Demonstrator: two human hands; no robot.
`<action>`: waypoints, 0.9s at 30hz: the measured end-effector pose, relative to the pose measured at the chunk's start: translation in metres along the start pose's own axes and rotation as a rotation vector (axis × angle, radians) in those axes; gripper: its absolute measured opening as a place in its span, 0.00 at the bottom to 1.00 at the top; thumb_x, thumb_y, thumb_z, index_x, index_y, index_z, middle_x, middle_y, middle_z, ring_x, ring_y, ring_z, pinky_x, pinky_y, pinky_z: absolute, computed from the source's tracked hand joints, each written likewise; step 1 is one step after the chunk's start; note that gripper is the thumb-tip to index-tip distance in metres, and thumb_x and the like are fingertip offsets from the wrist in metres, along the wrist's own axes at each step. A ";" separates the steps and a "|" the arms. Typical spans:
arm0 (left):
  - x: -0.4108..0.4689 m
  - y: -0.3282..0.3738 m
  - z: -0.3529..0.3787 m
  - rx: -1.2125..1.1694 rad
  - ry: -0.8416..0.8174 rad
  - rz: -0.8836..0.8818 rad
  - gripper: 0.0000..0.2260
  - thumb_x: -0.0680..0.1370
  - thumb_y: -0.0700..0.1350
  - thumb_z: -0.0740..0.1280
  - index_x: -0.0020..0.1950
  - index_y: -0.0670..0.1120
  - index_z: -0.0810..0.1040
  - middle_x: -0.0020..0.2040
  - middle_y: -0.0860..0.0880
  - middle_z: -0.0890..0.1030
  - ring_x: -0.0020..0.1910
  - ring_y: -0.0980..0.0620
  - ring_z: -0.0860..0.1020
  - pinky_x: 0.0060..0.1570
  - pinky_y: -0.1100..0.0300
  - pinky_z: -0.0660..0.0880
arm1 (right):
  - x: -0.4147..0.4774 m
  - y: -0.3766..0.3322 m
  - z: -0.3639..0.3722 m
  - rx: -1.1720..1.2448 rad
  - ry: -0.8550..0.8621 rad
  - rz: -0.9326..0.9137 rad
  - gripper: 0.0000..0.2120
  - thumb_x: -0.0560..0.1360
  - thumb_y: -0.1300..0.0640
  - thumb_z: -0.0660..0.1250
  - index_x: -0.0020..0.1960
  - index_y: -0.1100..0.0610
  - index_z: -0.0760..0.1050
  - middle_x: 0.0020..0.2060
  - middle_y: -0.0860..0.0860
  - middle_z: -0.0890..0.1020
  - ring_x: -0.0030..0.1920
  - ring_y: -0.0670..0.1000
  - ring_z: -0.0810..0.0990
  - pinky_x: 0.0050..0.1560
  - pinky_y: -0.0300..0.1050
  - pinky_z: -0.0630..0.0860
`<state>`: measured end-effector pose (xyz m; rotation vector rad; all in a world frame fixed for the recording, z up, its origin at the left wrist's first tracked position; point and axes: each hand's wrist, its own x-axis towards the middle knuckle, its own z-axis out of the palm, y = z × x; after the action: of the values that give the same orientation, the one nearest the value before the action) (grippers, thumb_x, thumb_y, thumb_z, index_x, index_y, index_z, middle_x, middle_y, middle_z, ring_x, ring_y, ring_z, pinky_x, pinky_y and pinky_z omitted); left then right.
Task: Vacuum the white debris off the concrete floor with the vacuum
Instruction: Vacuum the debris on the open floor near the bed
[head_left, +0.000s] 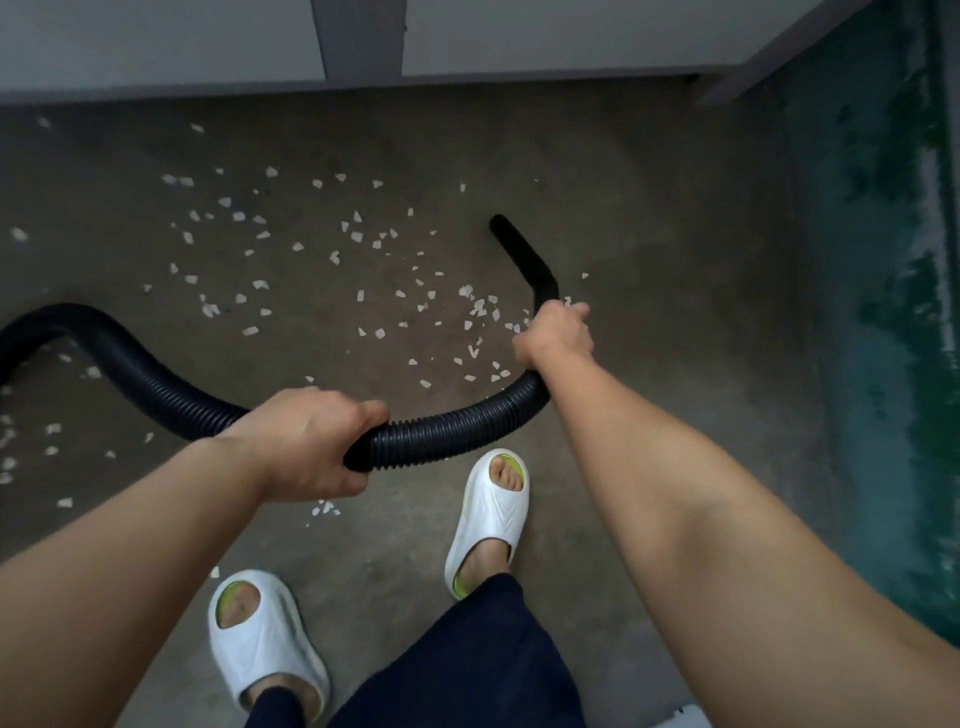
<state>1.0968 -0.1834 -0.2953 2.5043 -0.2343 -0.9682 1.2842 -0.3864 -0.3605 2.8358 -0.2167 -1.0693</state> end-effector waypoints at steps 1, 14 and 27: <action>0.006 -0.001 -0.002 0.002 0.029 -0.001 0.14 0.67 0.57 0.66 0.44 0.55 0.63 0.35 0.54 0.74 0.38 0.47 0.77 0.35 0.59 0.65 | 0.007 -0.002 -0.005 0.018 0.017 0.024 0.26 0.73 0.54 0.70 0.68 0.61 0.69 0.63 0.57 0.66 0.55 0.57 0.78 0.49 0.45 0.73; 0.055 -0.005 0.011 -0.042 0.137 -0.026 0.14 0.67 0.57 0.66 0.43 0.54 0.63 0.31 0.54 0.69 0.32 0.49 0.69 0.31 0.57 0.61 | 0.061 -0.022 -0.017 -0.092 0.124 -0.013 0.22 0.73 0.57 0.68 0.66 0.61 0.72 0.63 0.58 0.66 0.55 0.57 0.78 0.51 0.46 0.75; -0.044 -0.063 0.027 -0.082 0.065 -0.090 0.15 0.65 0.59 0.65 0.43 0.55 0.63 0.33 0.55 0.70 0.39 0.49 0.77 0.35 0.58 0.66 | -0.025 -0.108 0.022 -0.174 0.070 -0.228 0.30 0.74 0.55 0.70 0.71 0.64 0.64 0.64 0.58 0.65 0.59 0.59 0.77 0.55 0.49 0.75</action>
<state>1.0462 -0.1229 -0.3154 2.4843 -0.0608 -0.9106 1.2620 -0.2771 -0.3766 2.7819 0.2003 -0.9699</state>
